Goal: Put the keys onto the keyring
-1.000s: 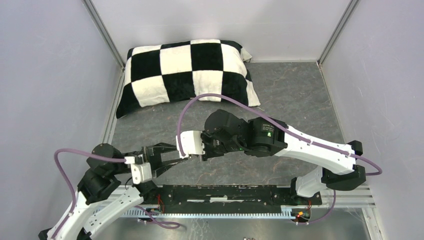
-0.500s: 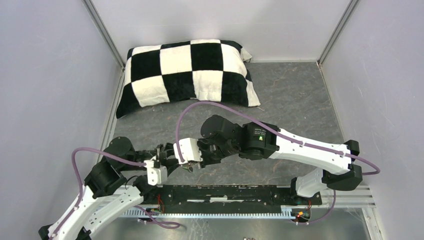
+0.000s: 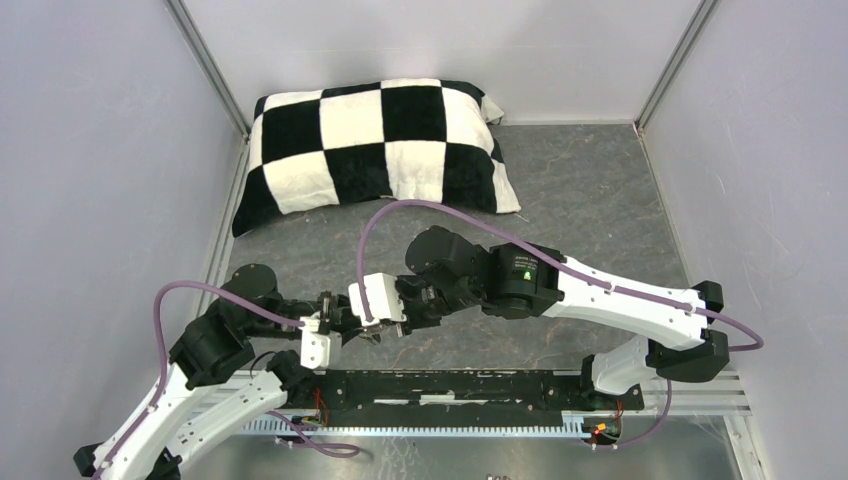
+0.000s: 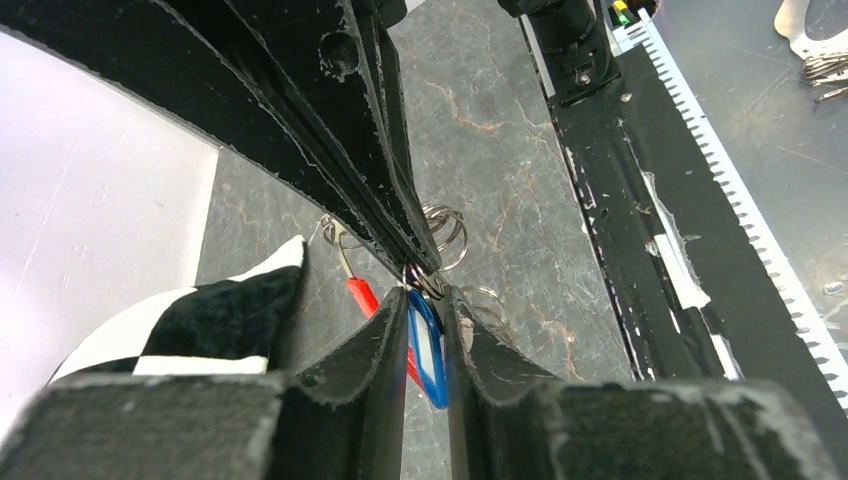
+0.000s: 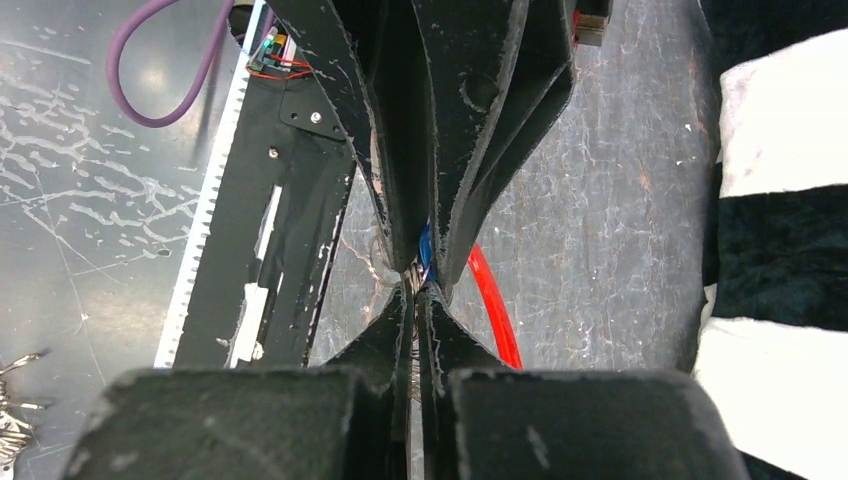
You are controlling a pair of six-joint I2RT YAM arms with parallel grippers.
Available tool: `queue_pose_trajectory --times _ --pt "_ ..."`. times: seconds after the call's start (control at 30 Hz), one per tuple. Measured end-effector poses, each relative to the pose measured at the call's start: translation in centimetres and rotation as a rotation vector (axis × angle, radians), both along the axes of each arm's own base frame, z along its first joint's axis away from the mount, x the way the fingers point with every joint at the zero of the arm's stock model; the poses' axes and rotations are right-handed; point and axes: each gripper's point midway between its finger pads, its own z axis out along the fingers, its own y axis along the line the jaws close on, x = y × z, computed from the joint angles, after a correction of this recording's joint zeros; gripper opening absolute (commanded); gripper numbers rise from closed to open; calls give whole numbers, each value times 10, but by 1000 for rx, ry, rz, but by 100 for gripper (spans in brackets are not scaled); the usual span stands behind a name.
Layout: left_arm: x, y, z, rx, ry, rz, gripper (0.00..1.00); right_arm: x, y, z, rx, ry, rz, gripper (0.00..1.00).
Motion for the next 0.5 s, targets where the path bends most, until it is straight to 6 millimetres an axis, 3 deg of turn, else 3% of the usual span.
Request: queue_pose_trajectory --times 0.33,0.5 --pt "-4 2 0 -4 -1 -7 26 -3 0 -4 2 14 18 0" --pt "-7 4 4 -18 -16 -15 20 -6 0 -7 -4 25 29 0"
